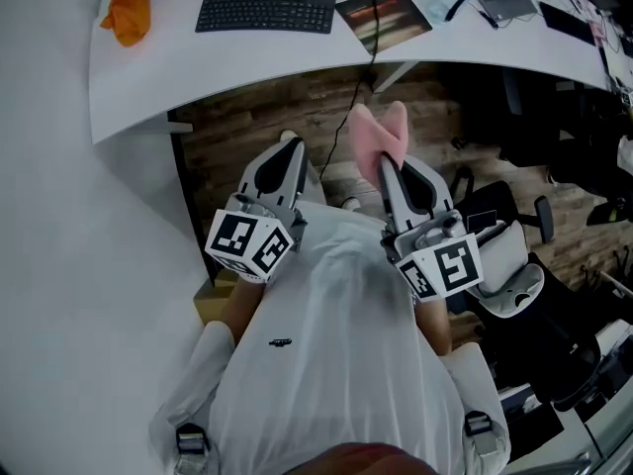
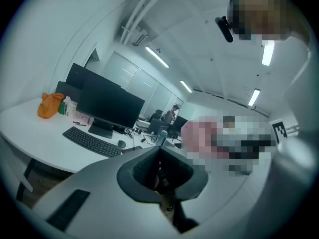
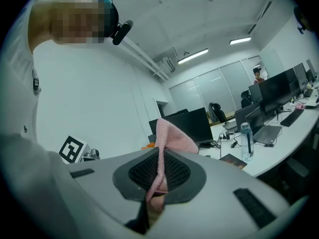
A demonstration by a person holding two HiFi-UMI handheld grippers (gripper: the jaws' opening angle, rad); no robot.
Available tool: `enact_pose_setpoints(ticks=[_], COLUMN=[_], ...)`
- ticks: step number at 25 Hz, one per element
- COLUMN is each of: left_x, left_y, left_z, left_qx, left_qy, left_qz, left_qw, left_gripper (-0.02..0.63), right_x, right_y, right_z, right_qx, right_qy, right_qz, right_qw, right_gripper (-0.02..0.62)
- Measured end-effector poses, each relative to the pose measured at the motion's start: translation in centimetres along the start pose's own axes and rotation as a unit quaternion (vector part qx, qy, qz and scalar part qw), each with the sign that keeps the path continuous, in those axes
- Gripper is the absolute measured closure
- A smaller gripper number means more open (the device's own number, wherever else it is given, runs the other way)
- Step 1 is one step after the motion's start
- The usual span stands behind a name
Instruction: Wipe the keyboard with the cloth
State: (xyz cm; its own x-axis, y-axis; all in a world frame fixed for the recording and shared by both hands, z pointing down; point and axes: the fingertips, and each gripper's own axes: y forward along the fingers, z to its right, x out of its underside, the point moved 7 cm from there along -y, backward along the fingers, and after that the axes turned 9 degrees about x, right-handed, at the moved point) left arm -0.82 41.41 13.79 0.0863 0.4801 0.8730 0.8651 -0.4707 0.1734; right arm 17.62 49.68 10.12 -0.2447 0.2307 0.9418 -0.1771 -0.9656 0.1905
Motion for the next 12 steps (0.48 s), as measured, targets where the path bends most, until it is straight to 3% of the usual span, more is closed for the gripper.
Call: enact_pose_setpoints(ticks=[12], left_x=[-8.1], left_y=[1.4], left_z=[-12.9], left_qx=[0.011], left_qy=[-0.013], left_qz=[0.008], left_qw=[0.9998], left_gripper=[0.588], right_x=[-3.2], right_y=[14.6], right_z=[-3.9], right_qx=[0.011], right_qy=[-0.018], right_qz=[-0.011], right_qw=[1.0], right_gripper=[0.577])
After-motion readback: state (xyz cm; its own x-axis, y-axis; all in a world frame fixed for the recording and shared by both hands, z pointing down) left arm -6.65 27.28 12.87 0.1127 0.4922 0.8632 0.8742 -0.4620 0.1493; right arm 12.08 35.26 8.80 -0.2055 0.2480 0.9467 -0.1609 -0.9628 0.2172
